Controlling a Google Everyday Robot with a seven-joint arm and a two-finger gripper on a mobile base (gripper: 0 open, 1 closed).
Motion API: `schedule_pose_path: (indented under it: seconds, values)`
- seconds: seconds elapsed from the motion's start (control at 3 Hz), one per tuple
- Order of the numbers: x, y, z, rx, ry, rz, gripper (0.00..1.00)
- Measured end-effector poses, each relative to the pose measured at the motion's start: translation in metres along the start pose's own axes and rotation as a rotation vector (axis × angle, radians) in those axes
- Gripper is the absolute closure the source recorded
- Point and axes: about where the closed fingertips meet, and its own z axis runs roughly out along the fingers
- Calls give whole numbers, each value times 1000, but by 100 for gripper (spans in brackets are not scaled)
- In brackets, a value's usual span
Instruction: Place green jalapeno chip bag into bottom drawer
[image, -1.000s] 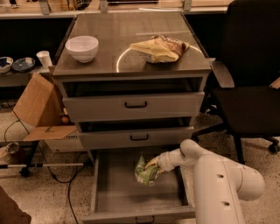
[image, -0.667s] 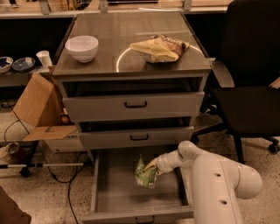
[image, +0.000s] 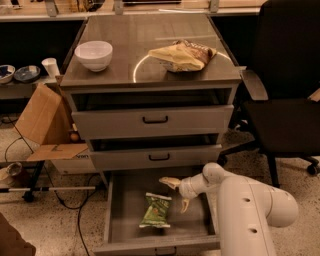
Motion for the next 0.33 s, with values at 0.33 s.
schedule_pose_path:
  seconds: [0.33]
  values:
    - [0,0,0,0,0,0,0]
